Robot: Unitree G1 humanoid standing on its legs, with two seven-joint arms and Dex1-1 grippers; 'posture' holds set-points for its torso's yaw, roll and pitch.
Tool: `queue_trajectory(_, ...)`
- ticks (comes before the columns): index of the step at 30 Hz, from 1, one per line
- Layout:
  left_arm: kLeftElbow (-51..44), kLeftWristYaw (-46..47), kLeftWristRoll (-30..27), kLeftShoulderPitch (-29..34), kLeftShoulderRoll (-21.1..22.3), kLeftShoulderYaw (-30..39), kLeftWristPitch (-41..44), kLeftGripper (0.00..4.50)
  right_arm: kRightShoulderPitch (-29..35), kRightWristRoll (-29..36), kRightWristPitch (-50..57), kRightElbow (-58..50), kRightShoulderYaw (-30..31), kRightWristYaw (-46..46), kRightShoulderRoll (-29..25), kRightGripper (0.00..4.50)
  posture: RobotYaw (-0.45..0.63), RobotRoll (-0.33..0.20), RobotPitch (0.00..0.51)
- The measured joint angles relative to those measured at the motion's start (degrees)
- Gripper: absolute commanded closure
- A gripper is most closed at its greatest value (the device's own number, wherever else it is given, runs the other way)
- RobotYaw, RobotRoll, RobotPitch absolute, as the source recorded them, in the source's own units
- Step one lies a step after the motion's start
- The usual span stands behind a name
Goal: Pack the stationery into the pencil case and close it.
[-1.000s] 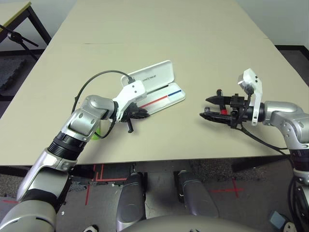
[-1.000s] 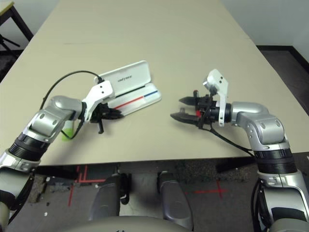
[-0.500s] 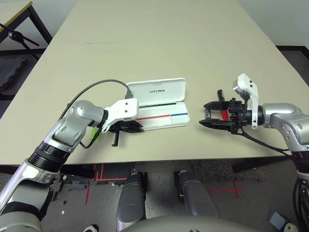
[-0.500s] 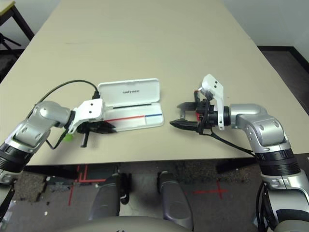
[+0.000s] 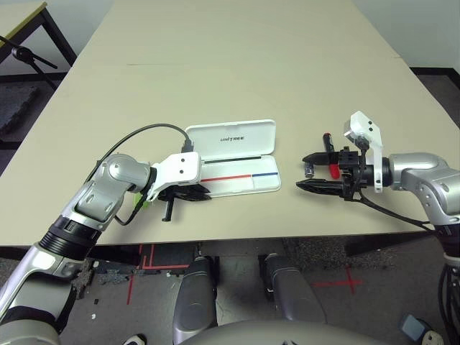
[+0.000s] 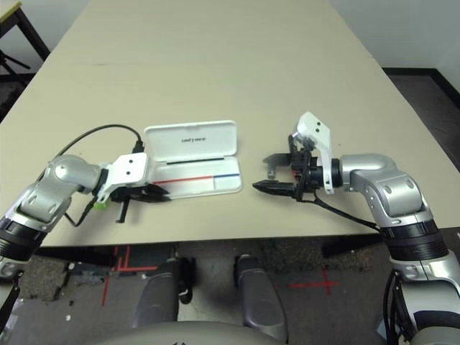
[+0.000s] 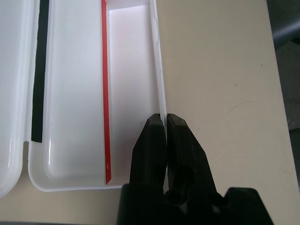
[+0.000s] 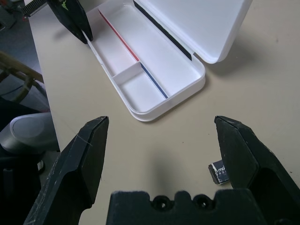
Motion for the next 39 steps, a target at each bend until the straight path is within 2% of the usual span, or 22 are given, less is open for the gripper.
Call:
queue_trajectory(5, -0.1, 0.2, 0.5, 0.7, 0.1, 0.0, -0.5, 4.46, -0.1, -0.4, -0.5, 0.0, 0.1, 0.0, 0.0, 0.0, -0.11, 0.0, 0.169)
queue_trajectory(10, -0.3, 0.9, 1.2, 1.1, 0.1, 0.2, -0.5, 3.01, -0.4, -1.3, -1.2, 0.5, 0.6, 0.0, 0.2, 0.0, -0.1, 0.0, 0.17)
queue_trajectory(15, -2.5, 1.1, 1.2, 2.3, 0.5, 1.2, 0.3, 1.02, -0.6, -2.0, -2.0, 1.4, 0.7, 0.0, 0.4, 0.0, -0.1, 0.0, 0.17)
queue_trajectory(18, -5.6, 0.4, 0.2, 3.2, 1.9, 2.2, 2.1, 0.01, -0.9, -2.2, -2.3, 1.6, 0.7, 0.3, 0.4, 0.0, -0.1, 0.0, 0.169)
queue_trajectory(25, -14.8, -0.1, -8.6, 2.6, 4.7, 10.7, 11.7, 0.01, -1.7, -1.1, -2.3, 1.7, -0.6, 0.7, 0.6, 0.0, -0.1, 0.0, 0.167)
queue_trajectory(32, -18.4, 0.2, -13.1, 1.5, 5.2, 13.5, 17.1, 0.01, -2.6, 0.5, -2.0, 1.7, -3.0, -1.2, 1.5, 0.0, -0.11, 0.0, 0.172)
queue_trajectory(35, -18.4, 0.7, -14.2, 1.4, 5.1, 13.8, 18.1, 0.01, -4.1, 0.4, -1.1, 2.7, -5.0, -6.2, 3.9, 0.0, -0.11, 0.0, 0.174)
queue_trajectory(39, -18.5, 1.5, -15.6, 0.5, 5.0, 14.2, 18.8, 0.01, -8.4, -1.6, 2.4, 6.1, -9.2, -19.7, 8.0, 0.0, -0.11, 0.0, 0.175)
